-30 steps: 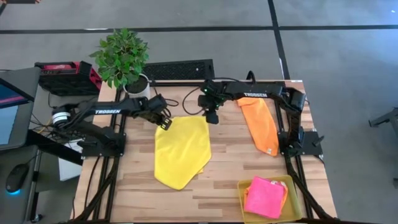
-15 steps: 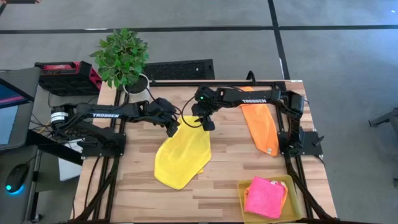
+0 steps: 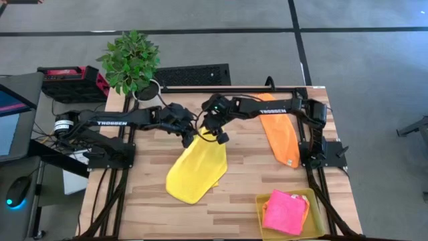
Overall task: Fold microfiber towels
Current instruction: Fold the yellow microfiber cloth
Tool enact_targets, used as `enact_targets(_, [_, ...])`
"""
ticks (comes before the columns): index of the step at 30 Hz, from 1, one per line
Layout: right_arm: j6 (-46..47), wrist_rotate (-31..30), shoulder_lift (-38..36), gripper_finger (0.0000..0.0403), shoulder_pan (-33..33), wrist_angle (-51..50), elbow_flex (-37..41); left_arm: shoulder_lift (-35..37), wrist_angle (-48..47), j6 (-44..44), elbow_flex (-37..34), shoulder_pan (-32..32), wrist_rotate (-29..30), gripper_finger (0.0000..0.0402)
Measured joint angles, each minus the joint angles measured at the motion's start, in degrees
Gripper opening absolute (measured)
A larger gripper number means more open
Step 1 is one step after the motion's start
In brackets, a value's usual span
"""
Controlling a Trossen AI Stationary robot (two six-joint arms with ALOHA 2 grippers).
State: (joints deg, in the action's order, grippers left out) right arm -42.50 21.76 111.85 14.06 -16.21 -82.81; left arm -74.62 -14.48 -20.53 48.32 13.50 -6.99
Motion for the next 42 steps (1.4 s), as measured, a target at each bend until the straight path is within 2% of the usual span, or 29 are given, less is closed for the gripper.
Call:
enact_targets(9, [-1.07, 2.38, 0.0, 0.0168, -1.32, 2.4, 0.0, 0.01, -2.97, 0.99, 4.0, 0.0, 0.84, 0.0])
enact_targets(18, [0.94, 2.36, 0.0, 0.0153, -1.3, -0.47, 0.0, 0.01, -18.4, 3.52, 13.24, 0.0, 4.79, 0.0])
enact_targets(24, [2.02, 2.33, 0.0, 0.0143, -1.17, -0.82, 0.0, 0.03, -24.32, 5.11, 18.82, 0.0, 6.31, 0.0])
enact_targets(34, [7.64, 0.65, 0.0, 0.0126, 0.54, -7.04, 0.0, 0.06, -34.22, 5.97, 26.23, 0.0, 8.58, 0.0])
enact_targets(42, [14.28, -0.14, 0.0, 0.0118, 2.19, -15.62, 0.0, 0.06, -38.88, 6.07, 27.82, 0.0, 10.92, 0.0])
